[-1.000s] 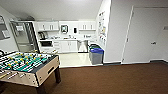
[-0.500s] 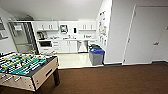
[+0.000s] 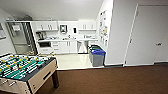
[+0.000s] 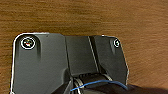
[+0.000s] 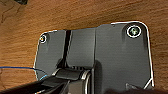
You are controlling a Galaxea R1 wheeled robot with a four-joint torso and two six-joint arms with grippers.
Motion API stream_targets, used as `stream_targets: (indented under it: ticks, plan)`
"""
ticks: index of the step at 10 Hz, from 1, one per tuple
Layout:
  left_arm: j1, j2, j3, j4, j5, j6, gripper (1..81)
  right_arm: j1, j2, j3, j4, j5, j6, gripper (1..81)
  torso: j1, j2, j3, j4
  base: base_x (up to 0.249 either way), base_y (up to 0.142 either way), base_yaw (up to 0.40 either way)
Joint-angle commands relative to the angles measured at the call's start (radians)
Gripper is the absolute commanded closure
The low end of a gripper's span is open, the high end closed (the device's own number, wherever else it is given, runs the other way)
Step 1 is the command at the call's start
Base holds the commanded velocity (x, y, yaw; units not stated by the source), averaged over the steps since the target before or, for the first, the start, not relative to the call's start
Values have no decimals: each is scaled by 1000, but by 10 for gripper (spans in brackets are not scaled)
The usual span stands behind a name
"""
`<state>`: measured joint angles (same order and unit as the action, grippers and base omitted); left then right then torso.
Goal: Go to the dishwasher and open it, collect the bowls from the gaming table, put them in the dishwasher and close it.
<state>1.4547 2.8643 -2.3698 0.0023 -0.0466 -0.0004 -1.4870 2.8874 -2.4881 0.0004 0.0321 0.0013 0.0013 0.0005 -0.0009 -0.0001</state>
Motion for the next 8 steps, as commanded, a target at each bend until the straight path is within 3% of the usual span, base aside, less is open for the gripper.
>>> stream_targets:
  ticks: [1,6,8]
  plan:
    - [-56,-11,14,-4,47,2,10,58,-3,6,-5,-51,-3,10,0,-1,0,0,167,71,0]
    - [-56,-12,14,-4,47,2,10,56,-3,2,-3,-51,-3,10,0,-1,0,0,167,71,0]
    - [-56,-12,14,-4,47,2,10,56,-3,2,-3,-51,-3,10,0,-1,0,0,174,0,0]
